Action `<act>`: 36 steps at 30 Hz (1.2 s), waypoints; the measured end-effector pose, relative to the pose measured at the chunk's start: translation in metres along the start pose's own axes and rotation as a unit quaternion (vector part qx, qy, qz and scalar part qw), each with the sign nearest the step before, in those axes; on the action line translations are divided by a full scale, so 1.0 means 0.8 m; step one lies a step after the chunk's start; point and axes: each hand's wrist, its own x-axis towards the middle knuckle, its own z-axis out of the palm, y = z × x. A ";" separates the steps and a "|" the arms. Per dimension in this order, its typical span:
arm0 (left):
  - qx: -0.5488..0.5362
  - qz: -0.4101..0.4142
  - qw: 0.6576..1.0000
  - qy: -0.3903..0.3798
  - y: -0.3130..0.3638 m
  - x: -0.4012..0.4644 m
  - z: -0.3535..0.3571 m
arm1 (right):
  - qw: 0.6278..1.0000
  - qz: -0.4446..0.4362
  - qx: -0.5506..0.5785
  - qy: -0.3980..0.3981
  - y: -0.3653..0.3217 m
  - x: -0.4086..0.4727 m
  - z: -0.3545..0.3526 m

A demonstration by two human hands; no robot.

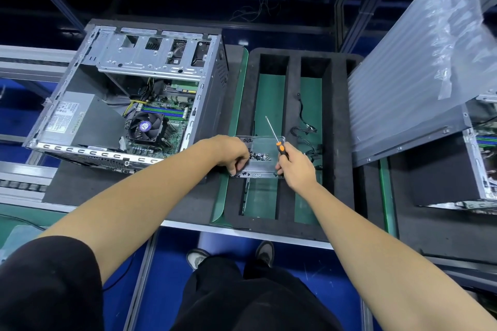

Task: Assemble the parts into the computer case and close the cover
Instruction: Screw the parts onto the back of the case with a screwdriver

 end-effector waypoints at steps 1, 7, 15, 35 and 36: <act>0.001 0.006 1.000 -0.008 0.001 0.001 0.001 | 1.000 -0.001 -0.002 0.001 0.000 0.000 0.000; 0.034 0.019 0.999 -0.030 0.008 0.001 0.002 | 1.000 -0.002 -0.010 0.004 -0.001 -0.002 -0.001; 0.029 0.008 0.999 -0.019 0.003 0.006 0.009 | 1.000 -0.005 -0.018 0.007 -0.001 -0.001 0.000; -0.015 0.007 1.000 -0.015 0.006 0.006 0.014 | 0.999 -0.005 -0.036 0.008 0.000 0.002 0.003; -0.027 0.007 1.000 -0.003 0.006 0.005 0.012 | 0.999 -0.005 -0.036 0.009 0.000 0.002 0.002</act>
